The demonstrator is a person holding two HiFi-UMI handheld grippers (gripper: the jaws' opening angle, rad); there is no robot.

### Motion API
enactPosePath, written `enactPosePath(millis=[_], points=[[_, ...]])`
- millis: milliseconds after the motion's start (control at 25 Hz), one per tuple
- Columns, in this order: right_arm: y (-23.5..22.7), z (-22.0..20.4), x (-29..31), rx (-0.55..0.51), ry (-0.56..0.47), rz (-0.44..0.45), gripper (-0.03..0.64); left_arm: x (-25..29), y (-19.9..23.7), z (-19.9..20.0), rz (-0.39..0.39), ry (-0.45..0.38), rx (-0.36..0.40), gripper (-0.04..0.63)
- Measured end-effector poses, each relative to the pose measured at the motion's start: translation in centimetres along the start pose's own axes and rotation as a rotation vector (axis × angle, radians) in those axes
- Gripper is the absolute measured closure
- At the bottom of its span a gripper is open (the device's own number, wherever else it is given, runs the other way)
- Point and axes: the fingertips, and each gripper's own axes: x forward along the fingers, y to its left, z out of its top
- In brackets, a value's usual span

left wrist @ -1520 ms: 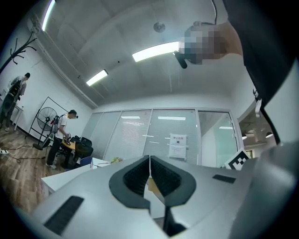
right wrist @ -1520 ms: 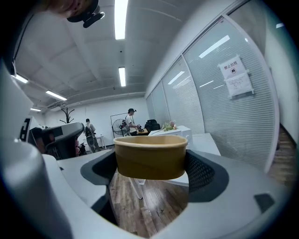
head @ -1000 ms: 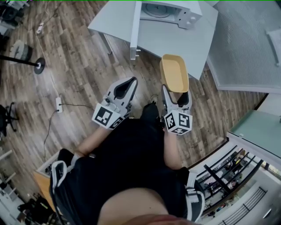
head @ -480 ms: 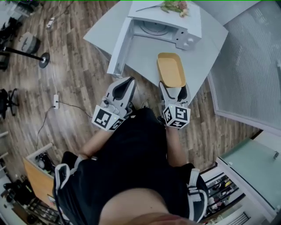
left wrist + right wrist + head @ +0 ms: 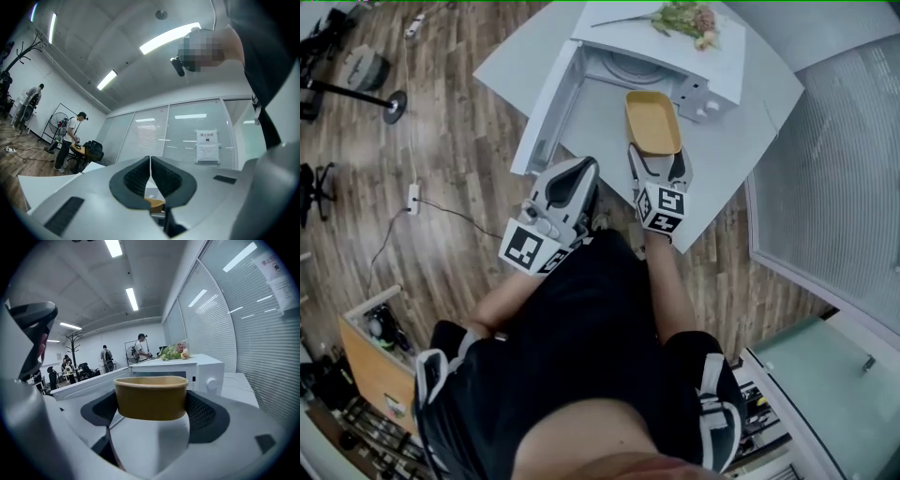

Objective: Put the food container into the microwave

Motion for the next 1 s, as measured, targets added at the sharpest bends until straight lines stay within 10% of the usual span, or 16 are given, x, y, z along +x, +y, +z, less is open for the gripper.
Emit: enactPosePath(millis=[1000], points=[[-7.4,-5.1,26.8,-0.034,0.172,-0.102,0.141,12.1,10.6,-4.5,0.024,0.045,-0.047,0.569]])
